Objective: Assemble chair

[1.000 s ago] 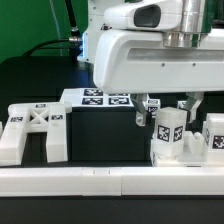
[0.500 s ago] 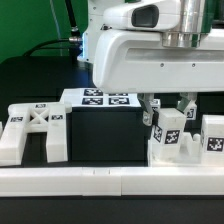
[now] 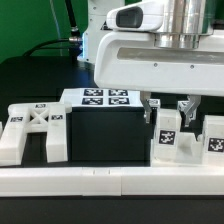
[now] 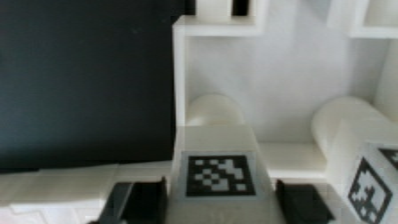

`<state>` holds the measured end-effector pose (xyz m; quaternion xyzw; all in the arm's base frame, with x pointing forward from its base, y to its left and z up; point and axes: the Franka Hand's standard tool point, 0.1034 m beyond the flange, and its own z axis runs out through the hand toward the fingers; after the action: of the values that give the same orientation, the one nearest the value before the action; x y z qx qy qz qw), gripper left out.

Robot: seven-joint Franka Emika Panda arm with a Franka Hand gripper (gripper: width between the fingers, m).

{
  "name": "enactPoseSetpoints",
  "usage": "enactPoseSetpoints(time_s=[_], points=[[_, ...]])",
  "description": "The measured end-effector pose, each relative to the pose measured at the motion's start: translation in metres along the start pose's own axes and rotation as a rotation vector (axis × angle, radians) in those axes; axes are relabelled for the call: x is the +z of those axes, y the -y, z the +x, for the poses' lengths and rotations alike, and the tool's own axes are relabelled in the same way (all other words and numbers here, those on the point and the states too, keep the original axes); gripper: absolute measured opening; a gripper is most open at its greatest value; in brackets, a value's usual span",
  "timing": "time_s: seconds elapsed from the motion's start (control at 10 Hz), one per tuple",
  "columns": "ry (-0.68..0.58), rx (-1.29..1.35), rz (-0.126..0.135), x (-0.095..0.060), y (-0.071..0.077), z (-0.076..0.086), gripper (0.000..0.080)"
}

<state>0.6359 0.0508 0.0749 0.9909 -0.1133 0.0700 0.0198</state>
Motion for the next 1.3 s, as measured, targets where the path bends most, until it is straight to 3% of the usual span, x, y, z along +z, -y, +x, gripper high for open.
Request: enactPoseSetpoints(time_s=[0.7, 0.9, 1.0, 1.1, 1.2, 1.3], points=[[0.016, 0.652, 0.012, 0.0008, 0.0102, -0.0031, 0.0290], [0.017, 0.702, 0.013, 0.0010, 0.0106, -0.0032, 0.0290], [0.017, 0.700, 0.013, 0.0012, 0.0107, -0.0034, 0.0366], [0.017, 0.660, 0.013, 0.0013, 0.0096, -0.0030, 0.0366], [0.016, 0.601, 0.014, 0.0014, 0.0062, -0.0017, 0.0519], [0.015, 0.564, 0.013, 0.0015, 0.0048, -0.0013, 0.0622]])
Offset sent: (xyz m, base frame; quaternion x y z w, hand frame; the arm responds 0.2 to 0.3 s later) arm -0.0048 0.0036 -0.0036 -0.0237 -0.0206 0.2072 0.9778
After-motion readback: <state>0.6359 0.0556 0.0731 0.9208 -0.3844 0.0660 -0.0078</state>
